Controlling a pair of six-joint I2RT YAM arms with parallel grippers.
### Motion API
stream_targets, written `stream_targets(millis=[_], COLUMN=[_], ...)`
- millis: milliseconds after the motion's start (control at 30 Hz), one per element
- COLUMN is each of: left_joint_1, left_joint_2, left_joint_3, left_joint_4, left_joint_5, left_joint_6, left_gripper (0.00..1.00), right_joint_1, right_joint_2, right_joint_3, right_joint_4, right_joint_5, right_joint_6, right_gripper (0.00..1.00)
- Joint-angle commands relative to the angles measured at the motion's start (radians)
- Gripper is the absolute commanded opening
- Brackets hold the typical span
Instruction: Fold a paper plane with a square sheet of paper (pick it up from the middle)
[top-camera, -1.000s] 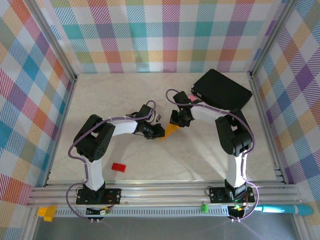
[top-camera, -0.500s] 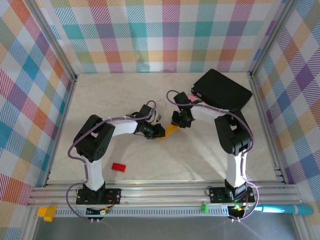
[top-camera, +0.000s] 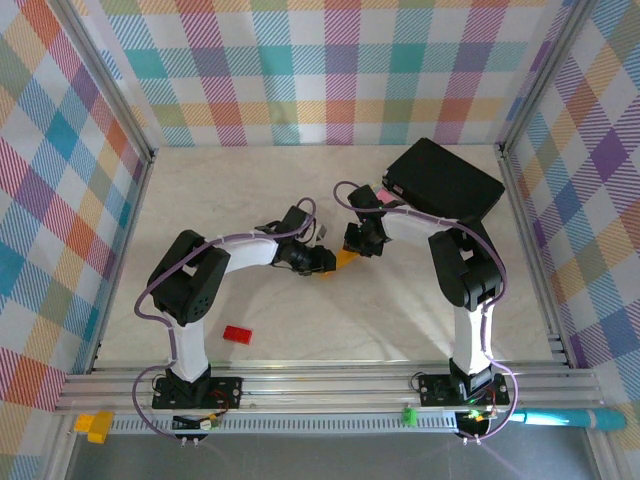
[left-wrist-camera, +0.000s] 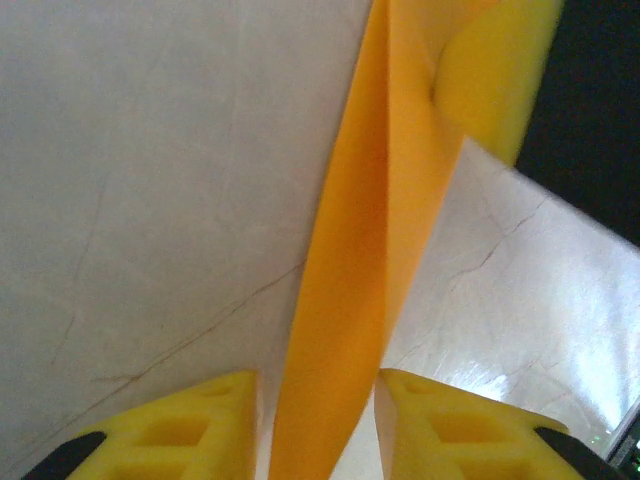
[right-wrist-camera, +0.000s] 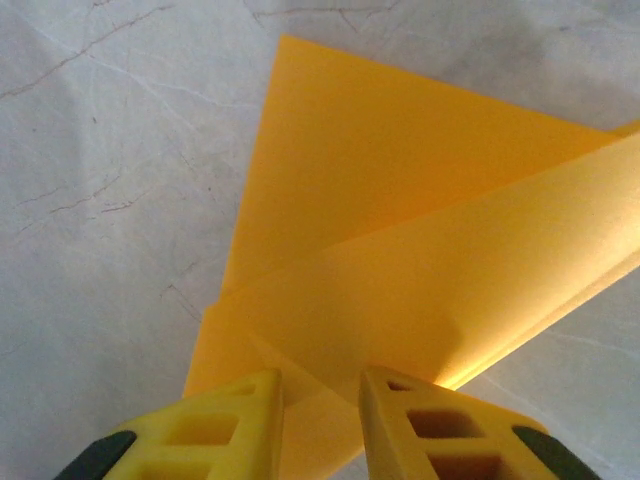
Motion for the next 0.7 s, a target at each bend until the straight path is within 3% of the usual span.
stream_targets(millis=[0, 467, 667], left_joint_1=[-0.006, -0.015, -0.025], left_joint_2=[0.032, 0.135, 0.161], left_joint_3=[0.053, 0.176, 0.182], left_joint_4=[-0.030, -0.083, -0.148], left_joint_5=[-0.030, -0.046, -0.081], left_joint_6=[0.019, 0.049, 0.061], left_gripper=[0.37, 0.39, 0.33], right_joint_1=[-0.008, -0.018, -0.031], right_joint_2=[0.020, 0.006, -0.036], right_joint_3=[-0.019, -0.032, -0.039], right_joint_4=[-0.025, 0.011, 0.055], right_joint_5=[0.011, -0.034, -0.096], right_joint_6=[0.006, 0.003, -0.010], right_gripper=[0.27, 0.27, 0.28])
